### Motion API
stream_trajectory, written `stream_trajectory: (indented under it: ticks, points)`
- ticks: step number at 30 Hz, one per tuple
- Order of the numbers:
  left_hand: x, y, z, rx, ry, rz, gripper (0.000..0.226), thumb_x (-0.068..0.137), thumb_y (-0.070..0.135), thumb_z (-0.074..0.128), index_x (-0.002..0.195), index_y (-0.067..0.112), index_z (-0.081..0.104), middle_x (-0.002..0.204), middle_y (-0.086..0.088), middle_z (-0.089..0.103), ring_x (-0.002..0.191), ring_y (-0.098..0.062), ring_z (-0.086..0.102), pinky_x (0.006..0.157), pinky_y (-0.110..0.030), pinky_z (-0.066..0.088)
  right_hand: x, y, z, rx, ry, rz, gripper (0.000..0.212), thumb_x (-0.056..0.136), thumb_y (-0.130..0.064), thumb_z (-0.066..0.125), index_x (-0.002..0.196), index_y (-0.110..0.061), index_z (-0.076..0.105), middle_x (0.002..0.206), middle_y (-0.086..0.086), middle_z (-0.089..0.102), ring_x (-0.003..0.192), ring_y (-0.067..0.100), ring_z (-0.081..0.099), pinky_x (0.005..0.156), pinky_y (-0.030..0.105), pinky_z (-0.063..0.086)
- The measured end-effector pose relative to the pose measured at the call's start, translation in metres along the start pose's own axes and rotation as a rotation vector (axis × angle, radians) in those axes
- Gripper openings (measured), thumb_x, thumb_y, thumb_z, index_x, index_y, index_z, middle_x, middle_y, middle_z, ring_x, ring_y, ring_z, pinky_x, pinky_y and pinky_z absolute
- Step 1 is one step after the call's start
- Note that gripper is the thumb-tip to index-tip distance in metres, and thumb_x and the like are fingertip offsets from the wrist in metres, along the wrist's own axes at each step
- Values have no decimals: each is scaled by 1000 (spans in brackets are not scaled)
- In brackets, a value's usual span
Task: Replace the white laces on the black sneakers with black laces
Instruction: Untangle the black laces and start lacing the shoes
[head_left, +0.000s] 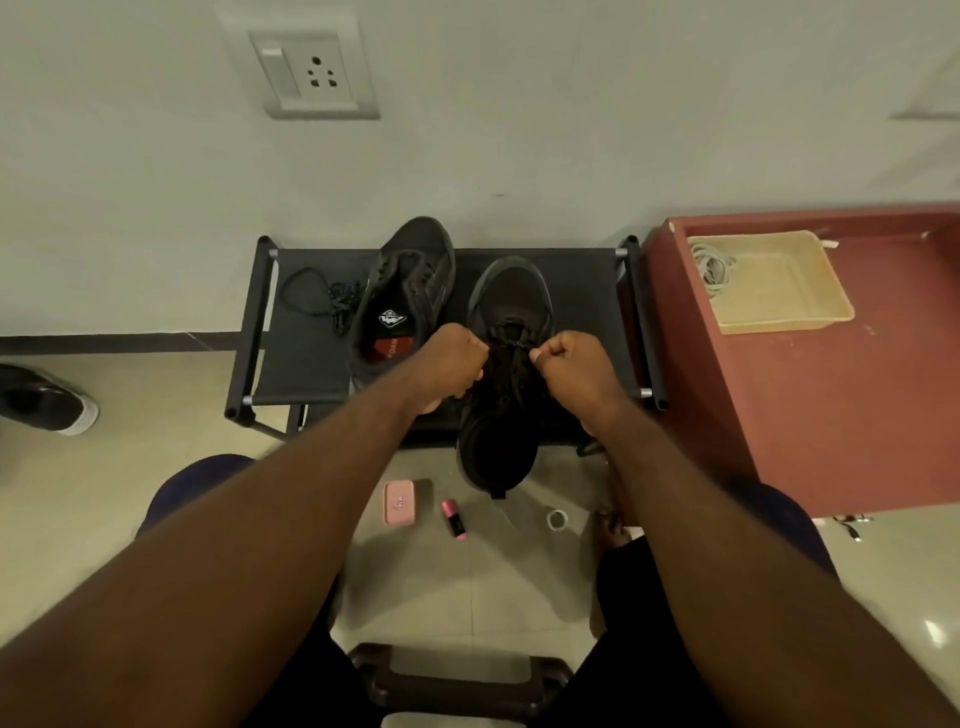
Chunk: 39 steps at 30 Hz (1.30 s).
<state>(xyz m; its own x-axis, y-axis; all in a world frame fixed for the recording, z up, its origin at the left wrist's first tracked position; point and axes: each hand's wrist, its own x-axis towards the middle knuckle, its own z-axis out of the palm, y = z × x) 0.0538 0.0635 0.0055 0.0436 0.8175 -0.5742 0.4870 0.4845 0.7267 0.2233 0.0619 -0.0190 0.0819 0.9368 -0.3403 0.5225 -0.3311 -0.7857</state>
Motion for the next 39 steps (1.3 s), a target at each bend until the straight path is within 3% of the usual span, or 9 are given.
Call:
stream_trajectory:
  ticks: [5, 9, 14, 23, 26, 27, 29, 32, 39]
  points:
    - [-5, -12, 14, -170, 125, -19, 11, 98, 9, 49, 109, 9, 53, 73, -6, 59, 58, -13, 54, 48, -22, 45, -2, -2, 3, 18, -17, -70, 14, 93, -8, 62, 82, -14, 68, 72, -3, 63, 68, 8, 57, 64, 23, 42]
    - [5, -15, 26, -57, 289, 4, 15, 94, 27, 62, 97, 12, 61, 86, -6, 66, 78, -18, 63, 68, -29, 50, -4, -1, -1, -7, -57, -78, 14, 96, -7, 59, 93, -12, 71, 81, -1, 67, 77, 10, 61, 65, 20, 44]
    - [12, -10, 18, 7, 251, -5, 20, 93, 14, 56, 84, 0, 66, 80, -10, 64, 77, -23, 61, 77, -40, 55, -5, 1, -1, -27, -92, -101, 21, 99, -8, 55, 90, -21, 68, 82, -3, 68, 76, 7, 63, 63, 17, 44]
    - [10, -7, 7, -185, 141, -17, 25, 95, 3, 47, 76, 18, 57, 73, 4, 55, 62, -6, 50, 54, -18, 43, -2, 2, 4, -47, -94, -71, 26, 99, -7, 51, 101, -18, 73, 95, -1, 71, 92, 15, 67, 85, 33, 56]
    - [6, -5, 10, -230, 176, -40, 15, 95, 7, 52, 86, 14, 61, 71, 0, 55, 58, -10, 49, 47, -20, 38, -5, 0, 3, -70, -119, -80, 31, 100, -8, 51, 124, -16, 69, 115, 1, 71, 107, 16, 65, 97, 36, 54]
    - [2, -1, 10, -253, 176, -53, 12, 96, 8, 53, 88, 14, 60, 69, -2, 54, 56, -11, 47, 44, -20, 35, -6, -3, 2, -71, -127, -71, 33, 100, -8, 52, 130, -15, 65, 115, 3, 70, 106, 16, 66, 94, 33, 54]
    - [-5, 15, 7, -311, 162, -37, 6, 97, 11, 55, 91, 13, 58, 65, -3, 53, 51, -11, 45, 42, -20, 34, -8, -13, -4, 13, -118, -9, 34, 98, -10, 58, 132, -11, 60, 99, 5, 70, 80, 9, 68, 70, 25, 56]
    - [-20, 51, -15, -391, 185, 99, 9, 97, 12, 55, 90, 14, 59, 68, -1, 59, 55, -11, 52, 49, -21, 41, -13, -43, -27, 206, -94, 22, 27, 99, -11, 59, 126, -8, 60, 75, 3, 62, 45, 5, 50, 39, 19, 37]
    - [-89, 143, -70, -471, 190, 459, 18, 99, 7, 49, 107, 7, 65, 86, -7, 66, 70, -13, 64, 71, -28, 55, -42, -132, -86, 389, -90, -67, 15, 98, -6, 57, 111, -8, 64, 84, 10, 69, 56, 12, 59, 51, 26, 46]
